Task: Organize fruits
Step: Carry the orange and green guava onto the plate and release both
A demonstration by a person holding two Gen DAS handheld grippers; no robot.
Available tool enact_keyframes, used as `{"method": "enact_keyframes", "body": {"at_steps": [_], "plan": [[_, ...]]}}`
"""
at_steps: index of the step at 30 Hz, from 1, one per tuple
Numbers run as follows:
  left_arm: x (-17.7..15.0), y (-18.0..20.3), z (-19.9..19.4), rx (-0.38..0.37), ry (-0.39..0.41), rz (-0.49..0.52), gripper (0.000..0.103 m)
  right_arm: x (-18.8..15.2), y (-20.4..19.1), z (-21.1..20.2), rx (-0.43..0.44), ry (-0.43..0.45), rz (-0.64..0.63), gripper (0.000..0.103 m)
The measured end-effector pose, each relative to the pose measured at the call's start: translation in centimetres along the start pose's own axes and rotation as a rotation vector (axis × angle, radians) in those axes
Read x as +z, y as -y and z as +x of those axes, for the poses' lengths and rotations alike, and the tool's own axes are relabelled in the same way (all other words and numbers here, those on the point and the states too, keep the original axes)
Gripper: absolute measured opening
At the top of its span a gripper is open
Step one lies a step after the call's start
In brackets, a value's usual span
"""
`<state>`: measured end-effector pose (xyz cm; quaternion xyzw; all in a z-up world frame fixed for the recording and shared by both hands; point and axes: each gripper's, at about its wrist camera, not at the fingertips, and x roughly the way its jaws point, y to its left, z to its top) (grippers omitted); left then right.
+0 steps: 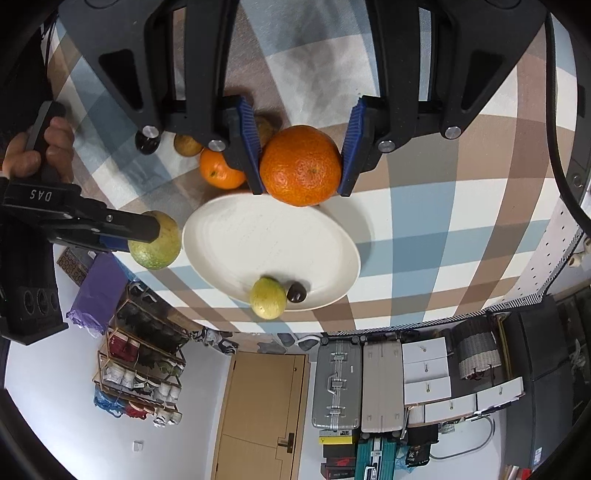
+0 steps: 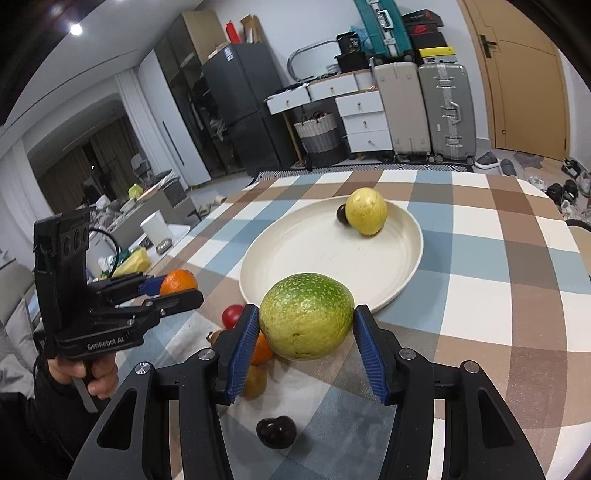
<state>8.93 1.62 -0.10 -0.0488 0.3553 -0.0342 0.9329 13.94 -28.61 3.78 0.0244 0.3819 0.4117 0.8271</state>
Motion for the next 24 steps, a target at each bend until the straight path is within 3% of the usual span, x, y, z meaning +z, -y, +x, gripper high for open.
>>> {"method": "enact_keyframes", "body": {"at_steps": [10,24], "plan": [[2.1,1.2,2.0,-0.006,0.018,-0.004,0.037,0.5,1.2,-0.9,-0.062,0.092,0.075,0.053],[2.4,0.9,5.3,-0.001,0.01,-0.04,0.037,0.8,1.3,1.1,-0.064,0.045,0.121,0.053]]}}
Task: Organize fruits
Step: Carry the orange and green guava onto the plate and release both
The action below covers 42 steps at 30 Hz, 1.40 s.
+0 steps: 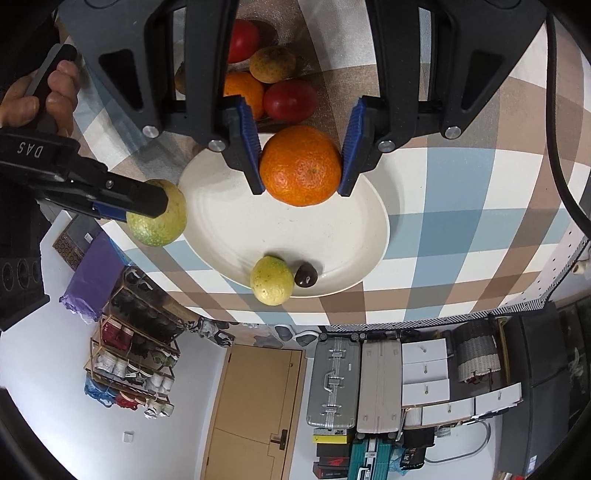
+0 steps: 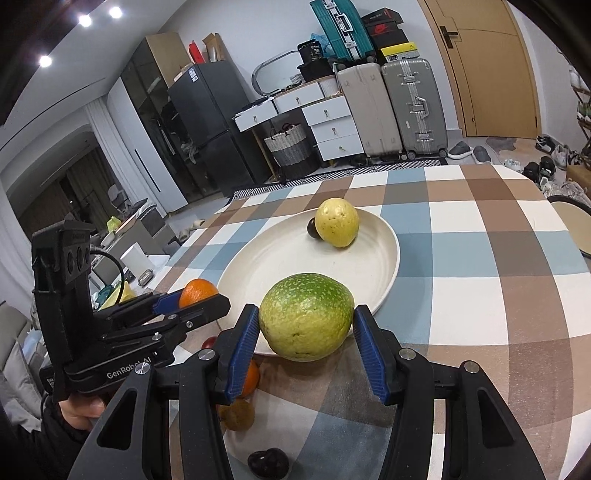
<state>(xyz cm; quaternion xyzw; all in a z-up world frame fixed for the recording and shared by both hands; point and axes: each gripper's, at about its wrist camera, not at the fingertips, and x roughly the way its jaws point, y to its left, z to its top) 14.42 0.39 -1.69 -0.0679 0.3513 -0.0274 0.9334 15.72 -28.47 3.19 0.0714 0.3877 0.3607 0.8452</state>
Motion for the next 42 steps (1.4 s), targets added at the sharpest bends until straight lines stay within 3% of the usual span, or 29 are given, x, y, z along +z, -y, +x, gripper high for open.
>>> {"method": "enact_keyframes", "body": {"at_steps": [5,21,24,28,30,37,39,42], "plan": [[0.1,-0.2,0.0,0.004,0.016,-0.006,0.037,0.1,0.0,0.8,0.035,-0.02,0.038,0.053],[-0.2,0.2,0.6,0.015,0.002,0.015,0.037,-0.1,-1.0,2.0,-0.051,-0.027,-0.039,0.054],[-0.3,0.3,0.7,0.017,0.002,0.017,0.037,-0.1,-1.0,1.8,-0.05,-0.018,-0.044,0.065],[-0.3,0.3,0.7,0.017,0.001,0.012,0.037,-0.1,-0.9,1.4,-0.064,-0.006,-0.05,0.068],[-0.3,0.2,0.8,0.019,0.0,0.009,0.037,-0.2,-0.9,1.2,-0.066,0.0,-0.047,0.078],[-0.2,0.1,0.6,0.017,0.007,0.006,0.038,-0.2,-0.6,0.8,-0.086,0.016,-0.045,0.089],[-0.3,0.0,0.7,0.018,-0.004,0.006,0.04,-0.2,-0.6,0.8,-0.089,0.013,-0.042,0.09],[-0.3,-0.1,0.6,0.018,-0.005,0.002,0.052,-0.2,-0.4,0.9,-0.095,0.008,-0.041,0.09]]}}
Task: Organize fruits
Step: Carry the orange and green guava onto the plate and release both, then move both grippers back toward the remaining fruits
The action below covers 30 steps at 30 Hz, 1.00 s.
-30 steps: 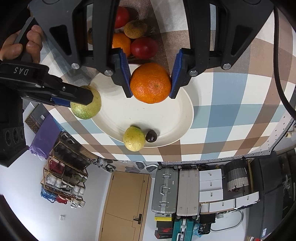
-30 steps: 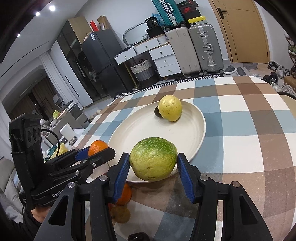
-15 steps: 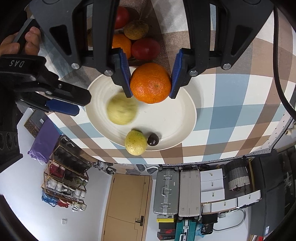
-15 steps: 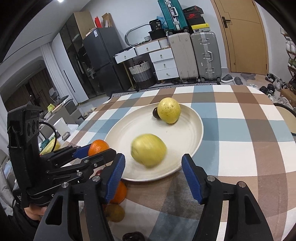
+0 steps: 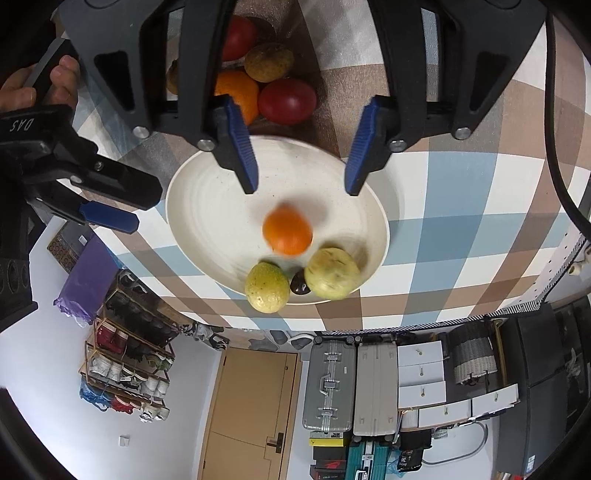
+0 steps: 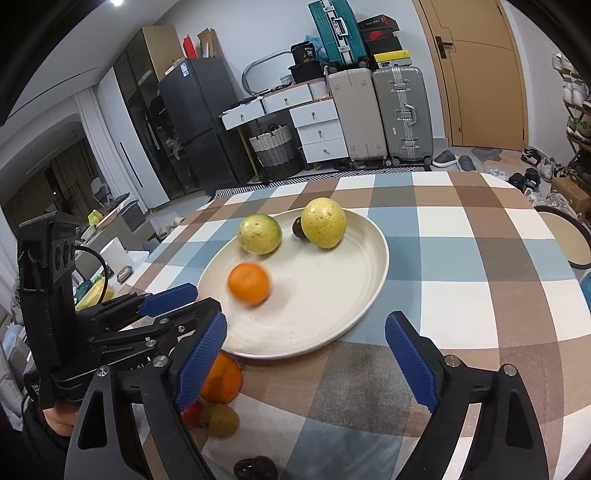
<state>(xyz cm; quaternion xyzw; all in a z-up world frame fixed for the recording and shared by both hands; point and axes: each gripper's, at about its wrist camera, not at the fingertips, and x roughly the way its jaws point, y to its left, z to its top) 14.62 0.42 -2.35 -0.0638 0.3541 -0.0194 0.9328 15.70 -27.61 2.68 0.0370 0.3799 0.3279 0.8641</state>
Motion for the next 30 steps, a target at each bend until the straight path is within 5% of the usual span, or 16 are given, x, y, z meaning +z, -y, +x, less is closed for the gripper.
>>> {"method": "enact_keyframes", "body": {"at_steps": [4,8,11,30], "plan": [[0.0,-0.2,-0.8,0.0,0.031,-0.002,0.079,-0.1,-0.1,-0.1,-0.02,0.003,-0.012,0.096],[-0.2,-0.4,-1.7,0.017,0.047,-0.006,0.087,-0.2,-0.1,-0.1,-0.041,0.002,-0.022,0.102],[-0.5,-0.8,-1.9,0.055,0.045,-0.016,0.102,-0.4,-0.1,0.1,-0.049,-0.013,-0.031,0.103],[-1.4,-1.6,-4.4,0.033,0.037,-0.01,0.102,-0.8,-0.4,0.6,-0.038,-0.06,-0.066,0.103]]}}
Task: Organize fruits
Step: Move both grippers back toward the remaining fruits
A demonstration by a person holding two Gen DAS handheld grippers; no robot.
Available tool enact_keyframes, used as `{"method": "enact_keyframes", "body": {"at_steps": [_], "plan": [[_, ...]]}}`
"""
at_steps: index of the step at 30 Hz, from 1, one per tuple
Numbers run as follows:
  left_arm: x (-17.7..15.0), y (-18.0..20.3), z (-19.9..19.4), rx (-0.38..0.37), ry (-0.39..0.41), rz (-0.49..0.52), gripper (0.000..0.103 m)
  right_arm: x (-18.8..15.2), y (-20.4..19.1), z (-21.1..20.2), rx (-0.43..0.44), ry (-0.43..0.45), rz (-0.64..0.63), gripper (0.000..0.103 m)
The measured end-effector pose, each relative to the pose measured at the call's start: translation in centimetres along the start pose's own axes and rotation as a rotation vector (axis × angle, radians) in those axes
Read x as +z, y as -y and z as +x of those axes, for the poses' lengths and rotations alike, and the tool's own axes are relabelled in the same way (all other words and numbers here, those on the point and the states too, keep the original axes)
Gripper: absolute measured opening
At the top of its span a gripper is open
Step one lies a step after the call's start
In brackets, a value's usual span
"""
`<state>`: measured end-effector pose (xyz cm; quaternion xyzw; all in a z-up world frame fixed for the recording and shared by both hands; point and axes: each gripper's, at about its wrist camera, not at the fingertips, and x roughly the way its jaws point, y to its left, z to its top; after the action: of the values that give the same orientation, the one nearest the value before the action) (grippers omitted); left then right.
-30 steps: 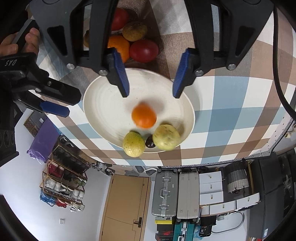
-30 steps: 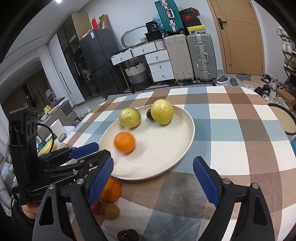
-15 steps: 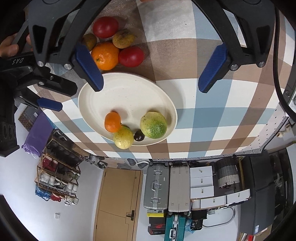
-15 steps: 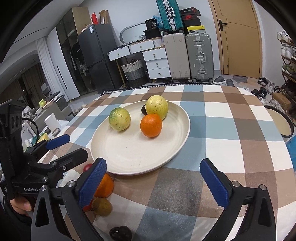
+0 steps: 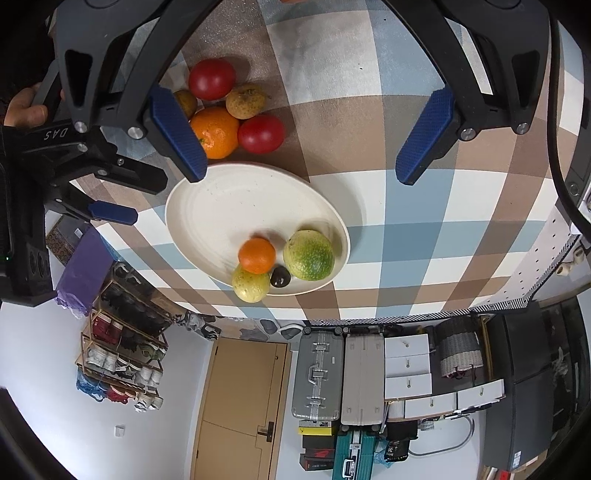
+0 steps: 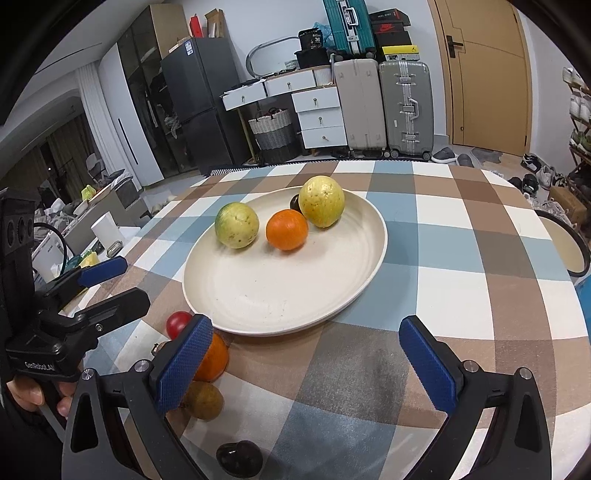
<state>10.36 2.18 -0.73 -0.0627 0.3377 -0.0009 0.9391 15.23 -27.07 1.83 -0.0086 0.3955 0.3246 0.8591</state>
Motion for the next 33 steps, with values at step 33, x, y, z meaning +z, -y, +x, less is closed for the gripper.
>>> {"method": "enact_keyframes", "body": {"at_steps": [33], "plan": [[-5.2,3.3,-1.8,-0.04,-0.166,0.078,0.102,-4.9,-1.5,-3.5,-0.081,-0.147,-0.053,0.103]]}}
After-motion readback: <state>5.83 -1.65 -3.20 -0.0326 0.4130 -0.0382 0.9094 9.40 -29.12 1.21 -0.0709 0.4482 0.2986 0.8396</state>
